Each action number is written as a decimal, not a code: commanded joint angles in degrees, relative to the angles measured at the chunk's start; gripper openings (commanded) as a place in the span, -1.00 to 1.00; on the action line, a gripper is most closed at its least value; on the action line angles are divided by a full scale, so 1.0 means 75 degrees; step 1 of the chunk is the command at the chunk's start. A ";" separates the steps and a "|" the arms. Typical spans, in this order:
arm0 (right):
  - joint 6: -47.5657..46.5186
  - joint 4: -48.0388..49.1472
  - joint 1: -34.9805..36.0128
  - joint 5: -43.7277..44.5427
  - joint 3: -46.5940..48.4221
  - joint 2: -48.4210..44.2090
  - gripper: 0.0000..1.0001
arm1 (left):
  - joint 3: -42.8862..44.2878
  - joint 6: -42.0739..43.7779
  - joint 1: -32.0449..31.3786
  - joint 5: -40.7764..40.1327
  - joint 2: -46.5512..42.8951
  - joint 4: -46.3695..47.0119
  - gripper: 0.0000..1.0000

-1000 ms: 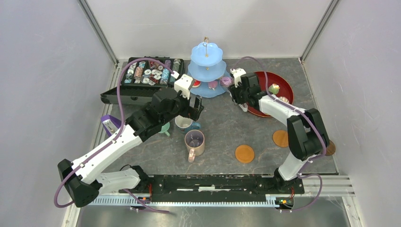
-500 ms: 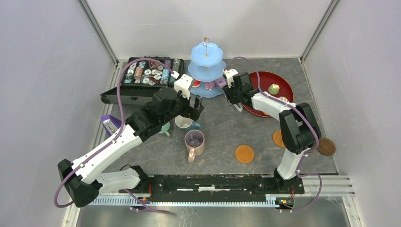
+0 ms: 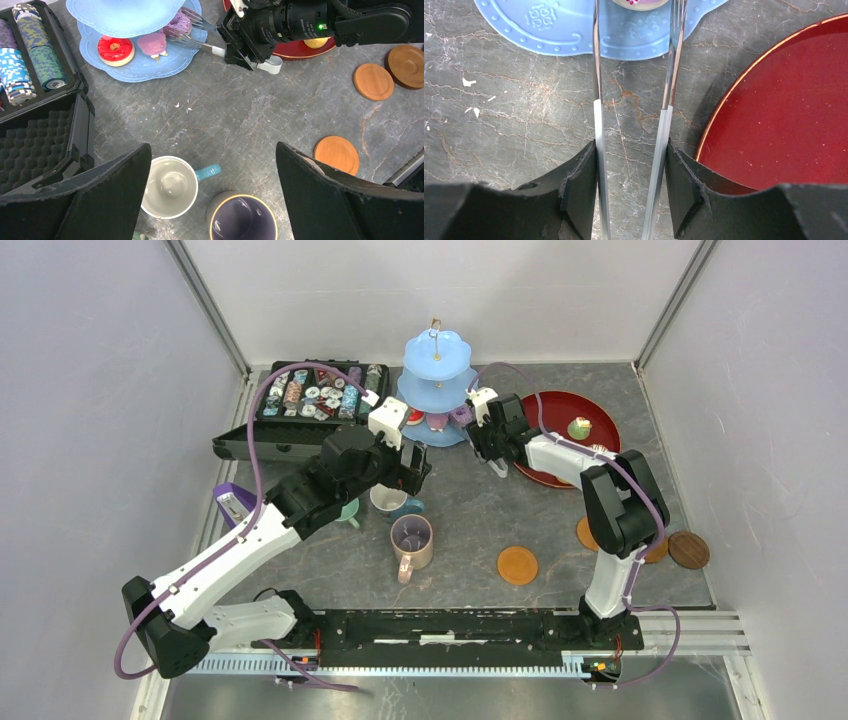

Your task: Serve the afternoon tea

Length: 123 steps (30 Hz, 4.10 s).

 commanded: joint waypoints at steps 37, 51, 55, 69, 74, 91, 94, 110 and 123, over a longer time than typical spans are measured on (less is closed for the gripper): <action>0.0047 0.1938 0.0057 0.0172 -0.1424 -0.0699 0.25 | 0.0002 0.0189 0.0033 0.0042 -0.0013 0.0273 1.00; 0.0249 0.1681 0.0116 0.0035 -0.1843 -0.1762 0.18 | 0.0002 0.0166 0.0034 0.0103 -0.0008 0.0273 1.00; 0.0302 0.1394 0.0116 0.0250 -0.2030 -0.2200 0.16 | 0.0004 0.0142 0.0034 0.0132 -0.0025 0.0273 1.00; 0.0322 -0.0185 -0.0136 0.2149 -0.2376 -0.4092 0.15 | 0.0082 0.0095 0.0034 0.0273 -0.0266 0.0250 1.00; 0.0758 -0.0996 -0.1117 0.2337 -0.2158 -0.4489 0.15 | 0.0669 -0.0076 0.0015 0.0368 -0.0326 -0.0354 1.00; 0.0838 -0.1936 -0.3692 0.0831 -0.0825 -0.3257 0.14 | -0.0109 0.0295 0.0010 -0.0072 -0.0495 -0.0086 1.00; 0.0807 -0.1917 -0.3796 0.0633 -0.0631 -0.2893 0.14 | -0.0240 0.0295 0.0010 -0.0101 -0.0487 -0.0020 1.00; 0.0688 -0.1689 -0.3833 0.0795 -0.0180 -0.1767 0.01 | -0.0279 0.0330 0.0022 -0.0173 -0.0424 0.0027 1.00; 0.0633 -0.1360 -0.3823 0.0417 -0.0623 -0.2324 -0.65 | -0.0309 0.0330 0.0022 -0.0205 -0.0471 0.0031 1.00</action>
